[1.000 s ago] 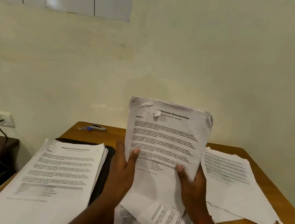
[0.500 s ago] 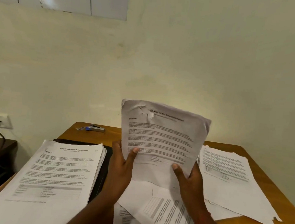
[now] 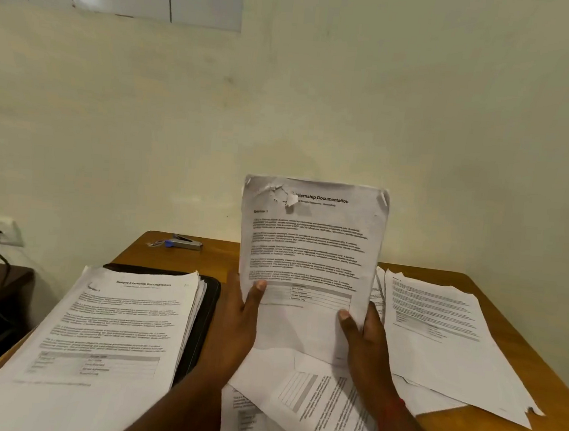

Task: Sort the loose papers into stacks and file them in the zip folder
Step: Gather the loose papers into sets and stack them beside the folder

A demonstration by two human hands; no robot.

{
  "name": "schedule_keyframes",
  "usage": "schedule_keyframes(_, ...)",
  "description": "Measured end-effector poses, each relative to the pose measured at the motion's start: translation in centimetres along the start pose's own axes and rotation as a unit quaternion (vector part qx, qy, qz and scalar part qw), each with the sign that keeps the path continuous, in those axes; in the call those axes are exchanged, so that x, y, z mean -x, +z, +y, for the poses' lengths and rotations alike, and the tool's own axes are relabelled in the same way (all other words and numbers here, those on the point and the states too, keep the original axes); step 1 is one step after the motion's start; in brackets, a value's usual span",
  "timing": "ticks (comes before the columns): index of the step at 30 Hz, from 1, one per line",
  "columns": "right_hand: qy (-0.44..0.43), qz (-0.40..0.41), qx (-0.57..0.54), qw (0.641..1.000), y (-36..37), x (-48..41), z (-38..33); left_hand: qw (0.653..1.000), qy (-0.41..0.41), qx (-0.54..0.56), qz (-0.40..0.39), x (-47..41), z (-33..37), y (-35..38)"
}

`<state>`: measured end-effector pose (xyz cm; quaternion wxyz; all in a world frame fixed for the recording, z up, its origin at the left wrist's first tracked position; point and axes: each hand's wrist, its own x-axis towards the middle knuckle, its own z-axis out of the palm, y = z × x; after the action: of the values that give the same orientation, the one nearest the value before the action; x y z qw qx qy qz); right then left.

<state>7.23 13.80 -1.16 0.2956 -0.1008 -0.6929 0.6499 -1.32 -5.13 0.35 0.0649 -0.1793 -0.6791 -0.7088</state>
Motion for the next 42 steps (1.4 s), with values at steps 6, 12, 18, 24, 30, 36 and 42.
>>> schedule_keyframes(6, 0.017, 0.01, -0.006, 1.0, -0.2, -0.4, 0.5, 1.0, -0.017, -0.01, 0.003, -0.2, -0.6, -0.1)
schedule_keyframes(12, 0.043, -0.018, 0.006, 0.999, -0.3, -0.3, 1.3, 0.998, -0.062, 0.03, -0.002, -0.3, -0.7, -0.3)
schedule_keyframes(18, 0.07, -0.044, 0.006, 0.997, -0.1, -0.5, 1.4, 0.996, -0.08, 0.036, -0.007, -0.6, -0.9, -0.3)
schedule_keyframes(24, 0.069, -0.036, 0.013, 0.997, -0.2, -0.7, 1.3, 0.997, -0.068, 0.031, -0.011, -0.8, -0.7, -0.3)
schedule_keyframes(30, 0.08, -0.042, 0.031, 0.995, -0.1, -0.7, 1.6, 0.997, -0.069, -0.012, -0.02, -0.7, -1.6, -0.3)
schedule_keyframes(36, 0.081, -0.035, 0.042, 0.995, -0.3, -0.8, 1.4, 0.996, -0.089, -0.026, -0.009, -1.0, -1.8, -0.3)
schedule_keyframes(42, 0.082, -0.045, 0.06, 0.994, -0.2, -0.9, 2.0, 0.992, -0.122, -0.006, -0.015, -0.8, -2.0, -0.2)
